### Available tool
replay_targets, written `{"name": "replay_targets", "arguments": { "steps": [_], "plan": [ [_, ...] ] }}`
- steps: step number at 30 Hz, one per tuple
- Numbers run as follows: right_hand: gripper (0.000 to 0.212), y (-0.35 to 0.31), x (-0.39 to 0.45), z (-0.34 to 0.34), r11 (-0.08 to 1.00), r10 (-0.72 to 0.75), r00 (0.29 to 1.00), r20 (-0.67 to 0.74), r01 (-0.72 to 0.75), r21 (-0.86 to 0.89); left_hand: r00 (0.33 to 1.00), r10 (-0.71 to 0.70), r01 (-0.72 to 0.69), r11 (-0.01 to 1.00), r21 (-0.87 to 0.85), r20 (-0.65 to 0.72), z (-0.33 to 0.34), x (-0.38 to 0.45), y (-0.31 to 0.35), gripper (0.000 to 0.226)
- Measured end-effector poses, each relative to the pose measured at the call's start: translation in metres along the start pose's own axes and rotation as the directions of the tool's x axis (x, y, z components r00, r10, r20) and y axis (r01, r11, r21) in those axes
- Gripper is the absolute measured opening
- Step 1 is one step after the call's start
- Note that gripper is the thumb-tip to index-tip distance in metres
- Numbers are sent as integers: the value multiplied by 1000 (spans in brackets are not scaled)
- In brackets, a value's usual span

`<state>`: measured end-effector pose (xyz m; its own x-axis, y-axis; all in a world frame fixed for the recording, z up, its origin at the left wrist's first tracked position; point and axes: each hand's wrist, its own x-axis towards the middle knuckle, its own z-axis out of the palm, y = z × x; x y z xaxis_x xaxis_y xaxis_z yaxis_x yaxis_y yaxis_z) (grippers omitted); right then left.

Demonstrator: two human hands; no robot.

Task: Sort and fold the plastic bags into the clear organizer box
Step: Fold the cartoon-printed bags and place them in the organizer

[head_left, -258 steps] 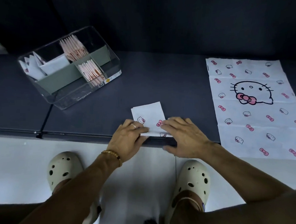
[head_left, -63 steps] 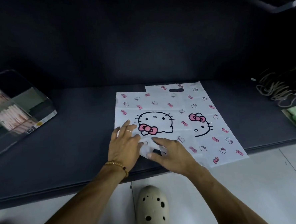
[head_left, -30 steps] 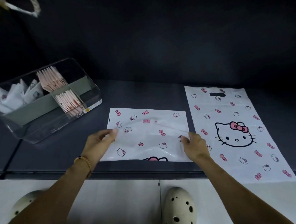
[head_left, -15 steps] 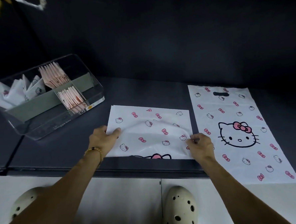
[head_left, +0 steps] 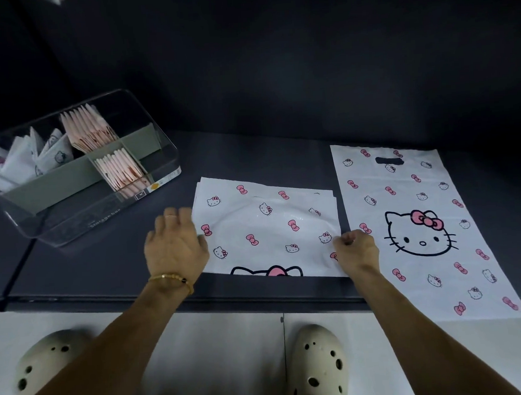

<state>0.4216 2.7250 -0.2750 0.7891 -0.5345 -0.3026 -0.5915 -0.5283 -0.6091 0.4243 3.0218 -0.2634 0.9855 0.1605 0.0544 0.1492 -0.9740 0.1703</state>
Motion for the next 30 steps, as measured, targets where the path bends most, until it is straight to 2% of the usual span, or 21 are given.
{"name": "replay_targets", "arguments": {
  "steps": [2, 4, 7, 13, 16, 18, 19, 21, 23, 25, 26, 30],
  "plan": [
    [10, -1, 0, 0, 1000, 1, 1000, 4, -1, -11, 960, 280, -280, 960, 17, 15, 3, -7, 6, 57],
    [10, -2, -1, -1, 1000, -3, 1000, 7, 3, -16, 891, 438, -432, 899, -70, 117, 13, -16, 10, 56],
    [14, -2, -1, 0, 1000, -2, 1000, -8, 2, 4, 874, 442, -432, 897, -93, 203, 28, -28, 5, 54],
    [26, -4, -4, -1, 999, -9, 999, -32, 11, 40, 870, 430, -438, 899, -20, 240, 32, -37, -2, 78],
    [21, -6, -10, -2, 998, -47, 999, -12, 46, -47, 870, 430, -442, 897, -4, 243, 33, -36, -3, 75],
    [20, -10, -19, -5, 960, -165, 983, -80, 142, -243, 867, 436, -449, 893, 1, 240, 34, -35, -4, 74],
    [26, -11, -24, -4, 895, -307, 945, -116, 245, -373, 865, 442, -455, 891, 0, 239, 35, -35, -4, 73],
    [30, -20, -39, 7, 695, -624, 778, -72, 511, -506, 859, 453, -467, 884, 4, 241, 35, -34, -5, 72],
    [33, -33, -54, 33, 491, -780, 610, 139, 736, -466, 853, 463, -482, 876, 21, 239, 36, -33, -5, 72],
    [44, -42, -66, 62, 354, -756, 496, 427, 859, -371, 851, 468, -490, 871, 38, 237, 36, -33, -6, 72],
    [50, -42, -69, 73, 321, -723, 465, 511, 881, -347, 850, 471, -493, 869, 42, 238, 37, -33, -6, 72],
    [63, -26, -60, 73, 254, -702, 463, 541, 872, -418, 843, 481, -500, 865, 23, 239, 36, -32, -7, 74]
  ]
}}
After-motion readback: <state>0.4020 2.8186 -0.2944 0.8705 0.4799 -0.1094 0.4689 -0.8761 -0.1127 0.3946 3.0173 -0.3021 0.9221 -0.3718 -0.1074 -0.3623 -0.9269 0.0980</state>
